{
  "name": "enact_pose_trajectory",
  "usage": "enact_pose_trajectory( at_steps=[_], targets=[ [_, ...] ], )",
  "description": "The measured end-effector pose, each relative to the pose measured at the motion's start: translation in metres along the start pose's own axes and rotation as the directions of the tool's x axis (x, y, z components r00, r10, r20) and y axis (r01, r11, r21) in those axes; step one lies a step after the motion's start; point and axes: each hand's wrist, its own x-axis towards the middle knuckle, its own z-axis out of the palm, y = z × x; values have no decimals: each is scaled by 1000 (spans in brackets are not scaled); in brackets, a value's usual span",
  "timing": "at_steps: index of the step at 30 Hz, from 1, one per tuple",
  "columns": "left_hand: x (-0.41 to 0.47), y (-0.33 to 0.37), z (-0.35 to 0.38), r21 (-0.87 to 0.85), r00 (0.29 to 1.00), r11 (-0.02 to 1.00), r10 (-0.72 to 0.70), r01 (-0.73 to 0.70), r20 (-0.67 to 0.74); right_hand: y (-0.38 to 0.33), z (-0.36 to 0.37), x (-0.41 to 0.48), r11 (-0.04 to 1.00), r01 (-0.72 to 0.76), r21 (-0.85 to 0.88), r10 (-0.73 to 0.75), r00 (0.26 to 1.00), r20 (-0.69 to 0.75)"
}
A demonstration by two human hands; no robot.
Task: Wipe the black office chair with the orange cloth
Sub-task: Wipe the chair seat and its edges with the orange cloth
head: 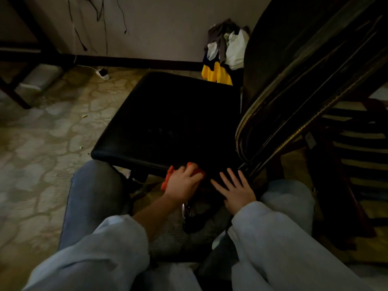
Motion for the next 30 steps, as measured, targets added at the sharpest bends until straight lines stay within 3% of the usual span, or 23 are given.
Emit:
enact_pose_trajectory(
  at_steps=[3,5,7,8,10,12,14,18,20,23,26,30],
  targets=[
    [-25,-41,-7,-60,967,968,-249,245,-51,-2,-2,5,999,-2,32,1,1000,29],
    [-32,-64,-14,-155,873,870,-482,468,-69,-5,-3,7,999,-2,52,0,999,43],
    [-29,-72,-19,-252,729,722,-679,644,-83,-8,-4,8,998,13,63,-15,999,32],
    [-25,-70,-20,-286,672,666,-735,689,-91,-10,-3,8,997,21,69,-23,999,26],
    [-19,-58,-18,-334,631,619,-771,711,-87,-12,1,8,998,5,62,-6,1000,19],
    [-13,-43,-16,-348,662,634,-748,691,-48,-17,-7,7,997,-27,72,24,999,46],
    [-5,-30,-12,-308,748,715,-663,627,-15,-23,-16,7,987,-110,118,93,986,140],
    [10,0,-1,-229,950,924,-310,306,20,-30,-24,15,978,-145,153,107,967,230],
    [17,8,0,-201,981,961,-180,191,70,-34,-29,18,971,-164,174,114,958,265],
    [29,-6,-6,-136,993,984,-103,111,65,-33,-29,18,957,-207,205,144,947,287],
    [38,-35,-15,-87,984,981,-166,171,60,-30,-26,19,944,-227,240,157,948,277],
    [48,-106,-26,-123,879,871,-469,476,86,-29,-24,18,937,-226,267,151,950,275]
  ],
)
